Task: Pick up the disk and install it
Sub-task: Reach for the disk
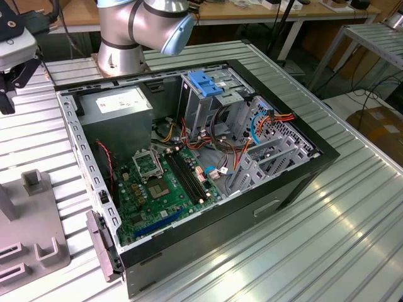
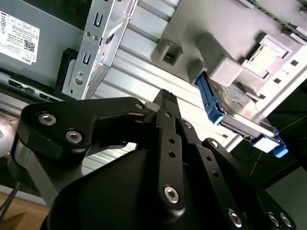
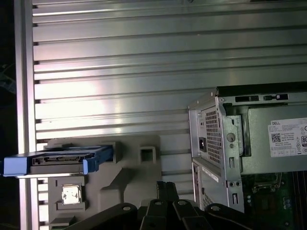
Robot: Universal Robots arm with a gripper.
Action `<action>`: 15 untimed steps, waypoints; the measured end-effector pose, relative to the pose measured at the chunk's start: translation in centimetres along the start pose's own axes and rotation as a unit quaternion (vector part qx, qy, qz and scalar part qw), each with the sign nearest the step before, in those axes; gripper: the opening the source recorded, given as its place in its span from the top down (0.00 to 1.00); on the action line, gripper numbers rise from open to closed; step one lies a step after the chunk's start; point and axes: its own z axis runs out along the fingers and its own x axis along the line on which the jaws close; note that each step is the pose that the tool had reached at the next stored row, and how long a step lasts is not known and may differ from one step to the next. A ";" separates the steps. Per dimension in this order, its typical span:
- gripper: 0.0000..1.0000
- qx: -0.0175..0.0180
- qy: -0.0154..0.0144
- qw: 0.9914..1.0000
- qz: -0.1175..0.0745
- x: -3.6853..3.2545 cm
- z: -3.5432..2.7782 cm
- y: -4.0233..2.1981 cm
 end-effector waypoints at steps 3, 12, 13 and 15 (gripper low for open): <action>0.90 0.000 0.000 1.000 0.000 0.27 -0.01 -0.02; 0.90 0.000 0.000 1.000 0.000 1.34 -0.03 -0.10; 0.90 0.000 0.000 1.000 0.000 1.47 -0.03 -0.11; 0.90 0.000 0.000 1.000 0.000 1.65 -0.03 -0.13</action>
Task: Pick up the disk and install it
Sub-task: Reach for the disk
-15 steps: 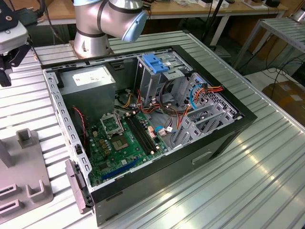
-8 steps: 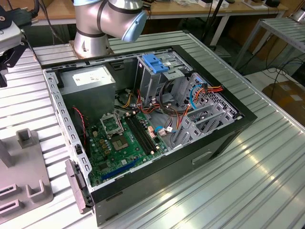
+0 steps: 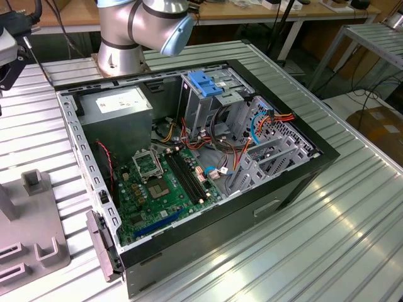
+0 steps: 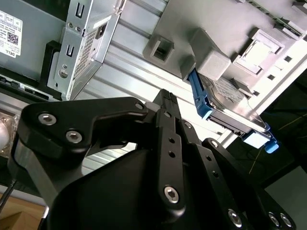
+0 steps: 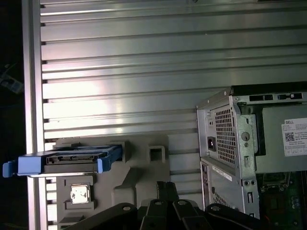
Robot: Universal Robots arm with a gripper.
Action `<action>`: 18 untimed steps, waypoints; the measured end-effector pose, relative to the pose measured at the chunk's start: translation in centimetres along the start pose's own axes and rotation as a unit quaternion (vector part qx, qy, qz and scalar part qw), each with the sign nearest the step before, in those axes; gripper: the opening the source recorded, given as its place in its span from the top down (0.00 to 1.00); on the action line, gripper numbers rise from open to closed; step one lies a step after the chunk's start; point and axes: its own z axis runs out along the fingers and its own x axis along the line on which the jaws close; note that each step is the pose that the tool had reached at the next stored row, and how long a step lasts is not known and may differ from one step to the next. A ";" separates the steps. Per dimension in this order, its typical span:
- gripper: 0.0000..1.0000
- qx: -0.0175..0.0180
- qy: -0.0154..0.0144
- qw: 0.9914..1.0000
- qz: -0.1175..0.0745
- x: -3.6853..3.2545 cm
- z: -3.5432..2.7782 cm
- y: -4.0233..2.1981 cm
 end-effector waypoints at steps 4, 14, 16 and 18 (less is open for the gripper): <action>0.90 0.000 0.000 1.000 0.000 0.51 -0.01 -0.04; 0.90 0.000 0.000 1.000 0.000 2.38 -0.04 -0.01; 0.90 0.000 0.000 1.000 0.000 2.83 -0.05 0.01; 0.90 0.000 0.000 1.000 0.000 3.37 -0.06 0.00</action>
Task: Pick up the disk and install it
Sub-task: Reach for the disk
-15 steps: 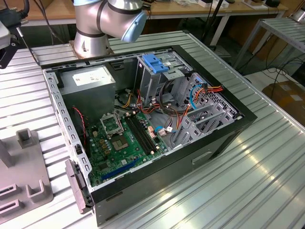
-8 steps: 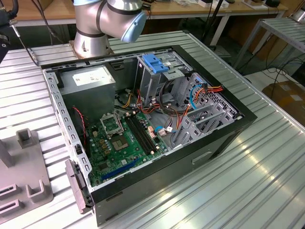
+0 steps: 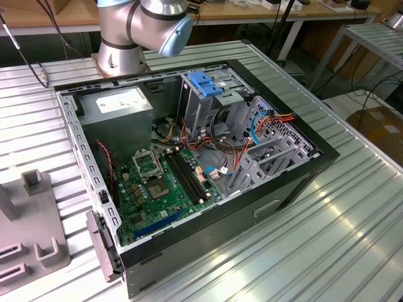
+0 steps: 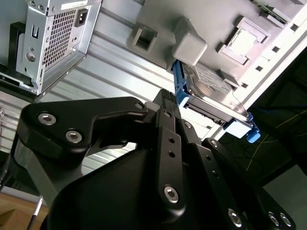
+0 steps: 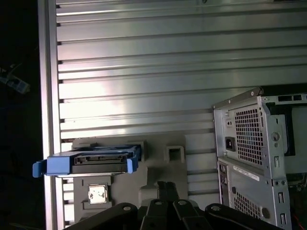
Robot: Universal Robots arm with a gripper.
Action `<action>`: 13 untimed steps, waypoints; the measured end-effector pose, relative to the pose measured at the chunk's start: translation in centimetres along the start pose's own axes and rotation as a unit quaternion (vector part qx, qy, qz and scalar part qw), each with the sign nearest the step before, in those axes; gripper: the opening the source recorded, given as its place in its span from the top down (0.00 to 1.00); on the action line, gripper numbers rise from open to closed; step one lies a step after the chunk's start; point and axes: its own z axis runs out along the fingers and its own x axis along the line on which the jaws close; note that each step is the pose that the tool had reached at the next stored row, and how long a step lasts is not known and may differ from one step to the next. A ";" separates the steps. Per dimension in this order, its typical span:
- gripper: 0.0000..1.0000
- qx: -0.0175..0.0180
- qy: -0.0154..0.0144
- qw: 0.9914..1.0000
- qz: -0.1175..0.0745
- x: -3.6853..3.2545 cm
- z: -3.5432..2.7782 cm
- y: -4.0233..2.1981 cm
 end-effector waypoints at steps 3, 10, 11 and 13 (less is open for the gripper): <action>0.90 0.000 0.000 1.000 0.000 0.79 -0.01 -0.02; 0.90 0.000 0.000 1.000 0.000 2.24 -0.04 -0.07; 0.90 0.000 0.000 1.000 0.000 2.51 -0.05 -0.07; 0.90 0.000 0.000 1.000 0.000 2.84 -0.05 -0.08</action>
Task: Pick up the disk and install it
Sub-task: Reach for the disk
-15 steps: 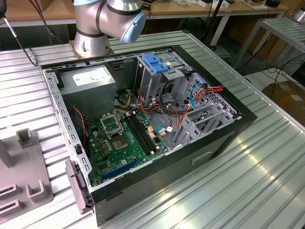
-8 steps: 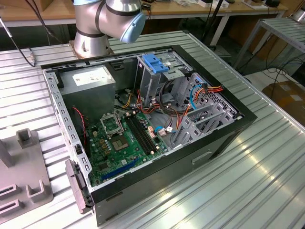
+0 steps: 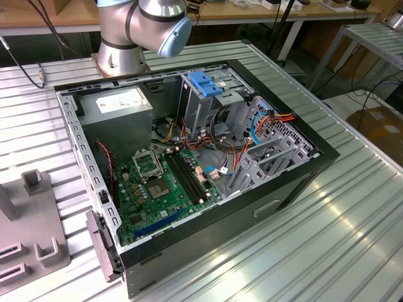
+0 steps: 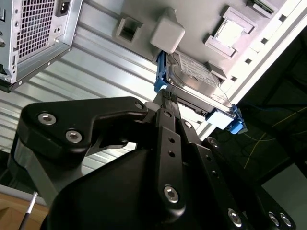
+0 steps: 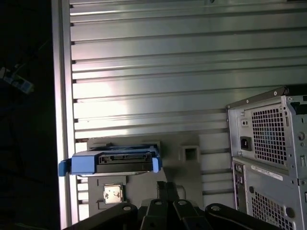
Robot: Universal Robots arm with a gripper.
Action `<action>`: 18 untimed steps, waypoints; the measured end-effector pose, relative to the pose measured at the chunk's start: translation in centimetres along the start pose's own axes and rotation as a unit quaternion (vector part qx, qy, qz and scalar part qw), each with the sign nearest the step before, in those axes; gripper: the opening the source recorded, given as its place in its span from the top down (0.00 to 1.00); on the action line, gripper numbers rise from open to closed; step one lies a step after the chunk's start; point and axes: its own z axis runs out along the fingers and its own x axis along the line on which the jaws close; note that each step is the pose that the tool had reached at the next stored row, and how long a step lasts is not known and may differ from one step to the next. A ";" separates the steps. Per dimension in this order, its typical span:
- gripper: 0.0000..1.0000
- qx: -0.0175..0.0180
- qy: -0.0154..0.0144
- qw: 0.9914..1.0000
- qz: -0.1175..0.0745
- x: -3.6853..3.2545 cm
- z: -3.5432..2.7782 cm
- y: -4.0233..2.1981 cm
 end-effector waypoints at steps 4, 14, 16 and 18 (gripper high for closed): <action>0.90 0.000 0.000 1.000 0.000 0.49 -0.01 -0.02; 0.90 0.000 0.000 1.000 0.000 2.10 -0.04 -0.10; 0.90 0.000 0.000 1.000 0.000 2.50 -0.05 -0.11; 0.90 0.000 0.000 1.000 0.000 2.86 -0.06 -0.13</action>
